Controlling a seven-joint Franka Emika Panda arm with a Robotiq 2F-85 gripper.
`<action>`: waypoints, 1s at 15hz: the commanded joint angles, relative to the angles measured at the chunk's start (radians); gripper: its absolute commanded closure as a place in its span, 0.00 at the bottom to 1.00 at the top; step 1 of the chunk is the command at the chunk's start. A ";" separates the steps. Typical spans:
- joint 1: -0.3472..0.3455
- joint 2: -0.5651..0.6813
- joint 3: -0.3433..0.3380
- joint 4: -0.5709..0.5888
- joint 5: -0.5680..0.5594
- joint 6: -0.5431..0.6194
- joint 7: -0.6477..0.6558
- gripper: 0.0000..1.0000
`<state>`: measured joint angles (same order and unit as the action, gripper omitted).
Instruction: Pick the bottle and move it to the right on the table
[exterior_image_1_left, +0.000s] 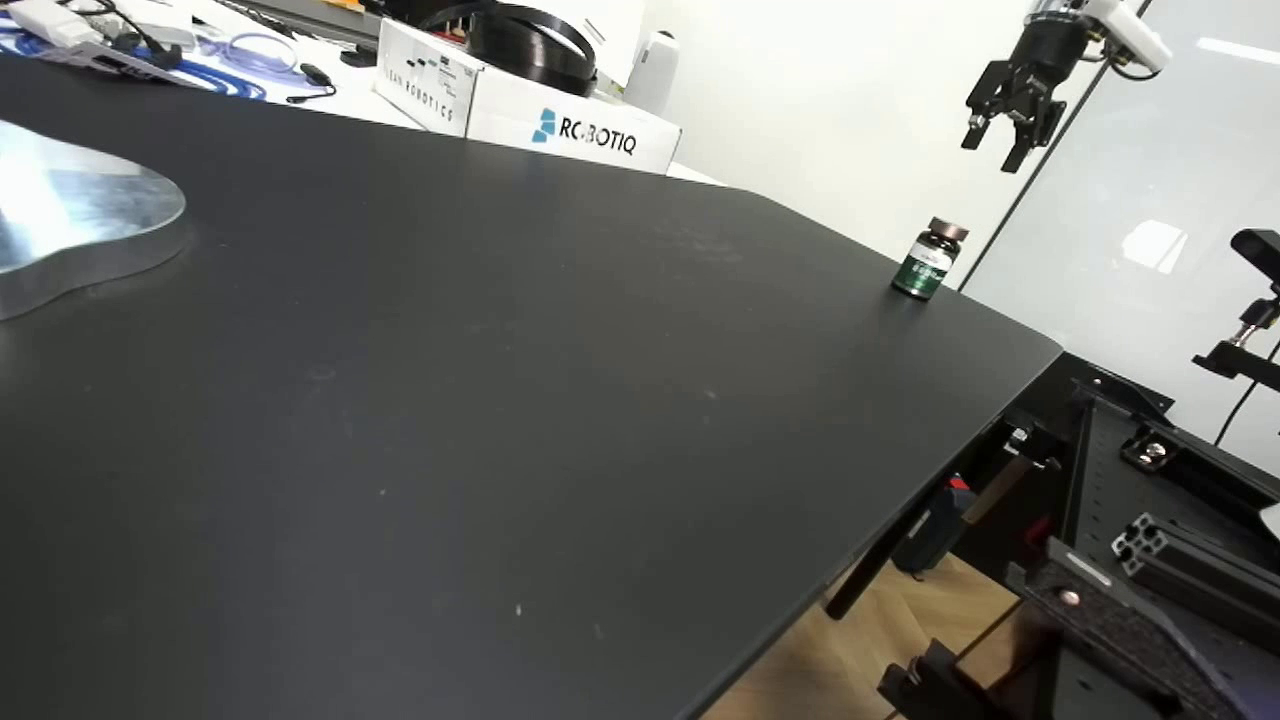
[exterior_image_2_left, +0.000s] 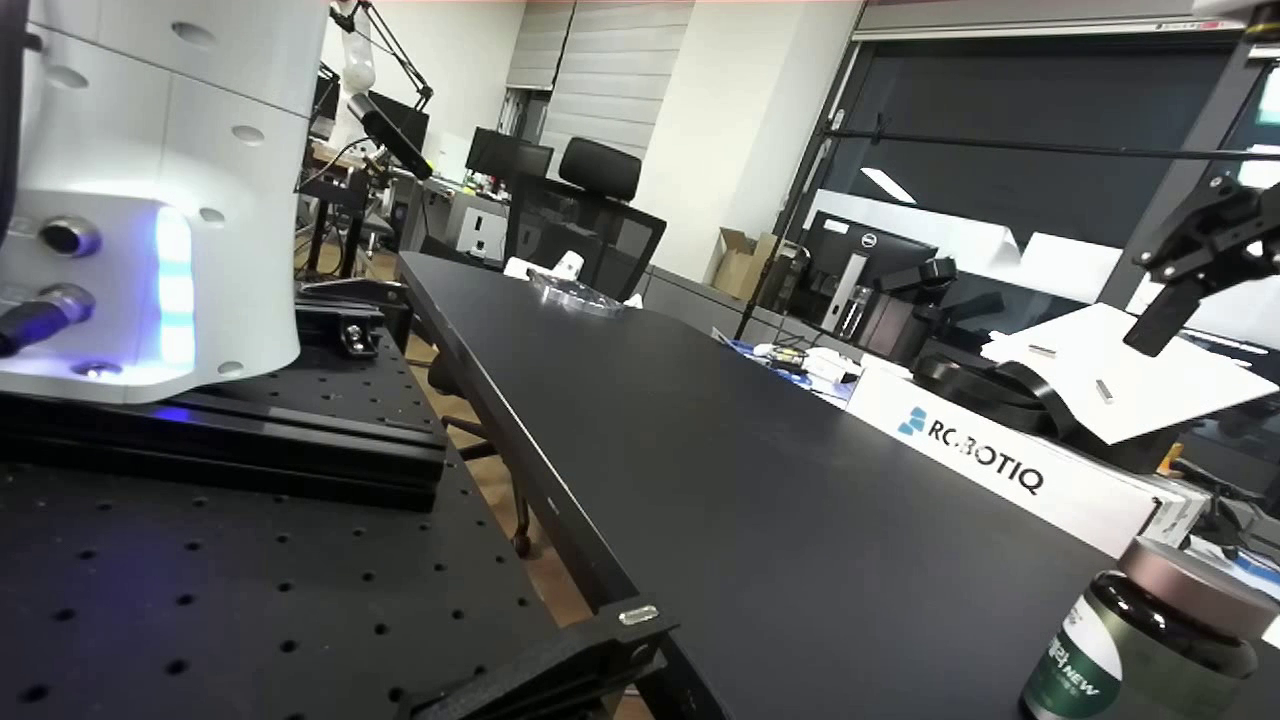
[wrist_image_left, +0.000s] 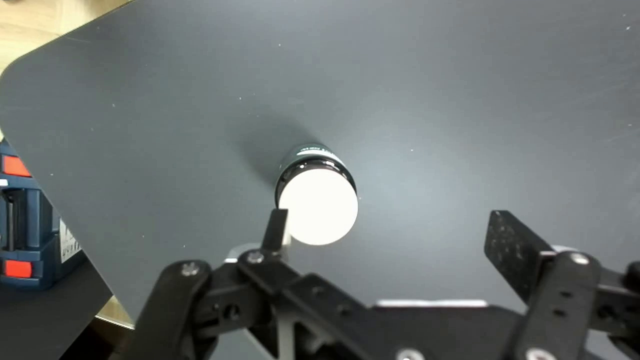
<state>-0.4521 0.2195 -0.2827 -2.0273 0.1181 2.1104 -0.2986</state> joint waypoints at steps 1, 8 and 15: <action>0.014 -0.046 -0.017 0.011 -0.001 -0.035 0.004 0.00; 0.001 0.025 -0.035 0.032 0.013 -0.004 0.007 0.00; -0.008 0.147 -0.035 0.050 0.037 0.132 0.099 0.00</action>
<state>-0.4573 0.3117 -0.3171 -2.0212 0.1265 2.2106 -0.2680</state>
